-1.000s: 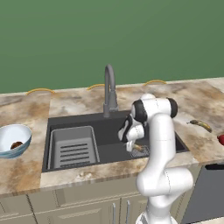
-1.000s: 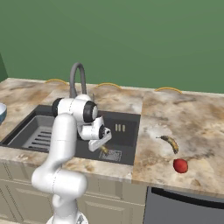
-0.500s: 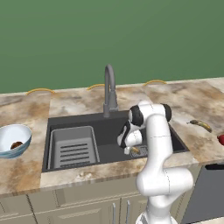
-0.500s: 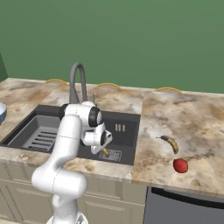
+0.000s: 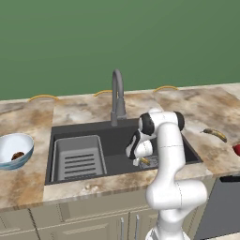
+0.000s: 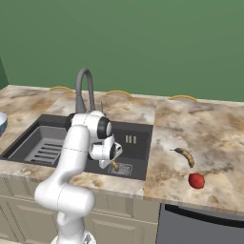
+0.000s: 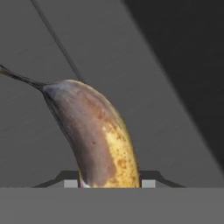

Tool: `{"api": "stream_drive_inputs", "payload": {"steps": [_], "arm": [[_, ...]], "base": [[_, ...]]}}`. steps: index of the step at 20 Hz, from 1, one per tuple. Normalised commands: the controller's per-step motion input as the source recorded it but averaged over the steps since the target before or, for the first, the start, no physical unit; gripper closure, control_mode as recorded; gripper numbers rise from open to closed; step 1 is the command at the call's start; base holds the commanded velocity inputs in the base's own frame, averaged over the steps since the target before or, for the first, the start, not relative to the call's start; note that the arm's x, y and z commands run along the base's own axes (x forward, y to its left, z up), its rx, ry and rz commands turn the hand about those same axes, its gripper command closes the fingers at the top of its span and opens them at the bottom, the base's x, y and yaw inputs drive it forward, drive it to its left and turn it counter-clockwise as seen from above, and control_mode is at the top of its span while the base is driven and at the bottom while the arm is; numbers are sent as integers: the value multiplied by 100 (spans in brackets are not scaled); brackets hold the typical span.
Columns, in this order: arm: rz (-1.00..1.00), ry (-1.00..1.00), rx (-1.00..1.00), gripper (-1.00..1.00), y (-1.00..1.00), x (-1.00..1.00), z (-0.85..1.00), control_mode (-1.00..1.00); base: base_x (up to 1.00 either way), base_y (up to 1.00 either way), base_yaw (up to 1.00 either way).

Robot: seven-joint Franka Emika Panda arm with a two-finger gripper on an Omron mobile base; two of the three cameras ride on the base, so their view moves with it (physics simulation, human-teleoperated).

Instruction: There is a mixed pile of frozen fruits and vegetables on the counter. Locate all the frozen vegetables and place the items in a bowl on the counter. Take all the frozen fruits and defrost them in a running sink.

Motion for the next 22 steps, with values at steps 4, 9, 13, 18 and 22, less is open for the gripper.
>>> {"api": "stream_drive_inputs", "payload": {"steps": [4,9,13,18,22], "arm": [[1,0,1,-100,3,0,-9,-100],[-1,0,-1,-100,0,-6,24,-100],[-3,2,-6,-100,0,-16,67,-100],[-14,3,-4,-100,-9,-24,57,-100],[-27,6,1,-100,-31,-27,50,-100]], "base": [[0,0,0],[0,0,0],[0,0,0],[0,0,0],[0,0,0]]}}
